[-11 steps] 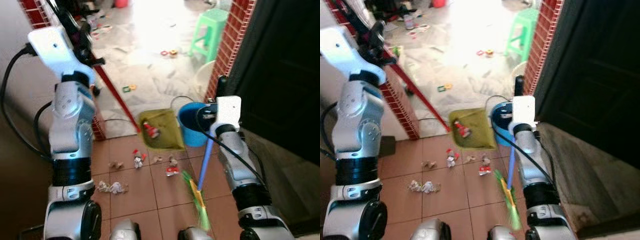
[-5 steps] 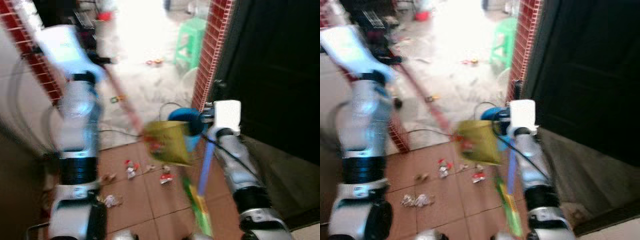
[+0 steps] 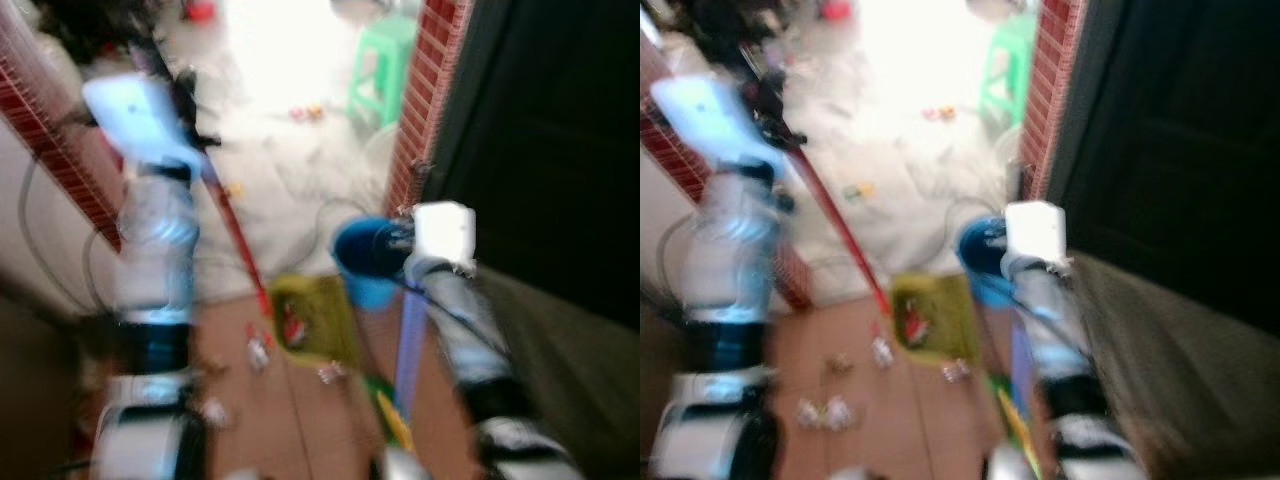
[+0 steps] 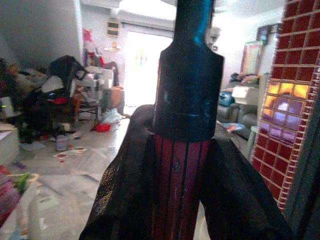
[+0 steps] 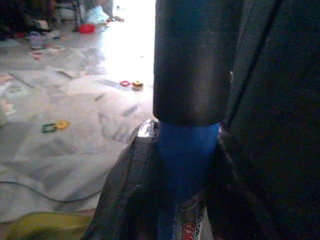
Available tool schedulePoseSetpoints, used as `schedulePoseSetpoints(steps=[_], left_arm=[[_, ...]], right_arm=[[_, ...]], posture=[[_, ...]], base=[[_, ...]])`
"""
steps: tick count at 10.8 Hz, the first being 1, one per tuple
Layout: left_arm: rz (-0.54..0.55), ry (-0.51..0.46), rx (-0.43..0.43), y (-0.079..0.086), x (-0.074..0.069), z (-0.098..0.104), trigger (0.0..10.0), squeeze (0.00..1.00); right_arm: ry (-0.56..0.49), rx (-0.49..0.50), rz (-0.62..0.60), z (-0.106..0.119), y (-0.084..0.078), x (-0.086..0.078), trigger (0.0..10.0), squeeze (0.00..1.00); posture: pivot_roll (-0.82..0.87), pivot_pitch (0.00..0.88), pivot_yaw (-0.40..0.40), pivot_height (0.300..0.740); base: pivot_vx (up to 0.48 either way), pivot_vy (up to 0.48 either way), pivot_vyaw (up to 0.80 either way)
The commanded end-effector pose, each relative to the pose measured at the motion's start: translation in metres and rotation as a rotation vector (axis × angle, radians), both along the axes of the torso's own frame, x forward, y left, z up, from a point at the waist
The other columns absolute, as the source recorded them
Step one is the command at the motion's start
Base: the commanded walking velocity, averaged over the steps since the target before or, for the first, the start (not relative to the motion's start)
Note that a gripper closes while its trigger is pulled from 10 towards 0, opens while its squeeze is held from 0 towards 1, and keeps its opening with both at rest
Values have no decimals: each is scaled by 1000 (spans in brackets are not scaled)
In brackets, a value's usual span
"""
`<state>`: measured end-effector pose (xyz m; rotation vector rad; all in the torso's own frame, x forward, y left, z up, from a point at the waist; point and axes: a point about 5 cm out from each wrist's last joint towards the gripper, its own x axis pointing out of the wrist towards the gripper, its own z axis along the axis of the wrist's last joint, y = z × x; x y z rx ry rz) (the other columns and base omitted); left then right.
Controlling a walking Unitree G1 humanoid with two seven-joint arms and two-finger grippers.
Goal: Sweep floor
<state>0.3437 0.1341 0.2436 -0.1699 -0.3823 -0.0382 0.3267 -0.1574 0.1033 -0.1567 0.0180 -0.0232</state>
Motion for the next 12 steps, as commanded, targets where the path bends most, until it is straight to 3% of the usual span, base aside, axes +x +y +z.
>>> schedulePoseSetpoints(steps=[1, 7, 12], left_arm=[[16, -138, -57, 9, -4, 30, 10000, 0], [15, -175, -40, 6, -2, 37, 10000, 0], [14, -168, -40, 1, -1, 33, 10000, 0]], right_arm=[[-45, -16, 48, 11, 15, 4, 10000, 0], [-47, -22, 50, 10, 15, 4, 10000, 0], [-59, -46, 23, 16, 1, 10, 10000, 0]], posture=[[-122, 0, 76, 740], [-120, 0, 76, 740], [-133, 0, 66, 740]], base=[[412, 0, 0], [421, 0, 0], [416, 0, 0]])
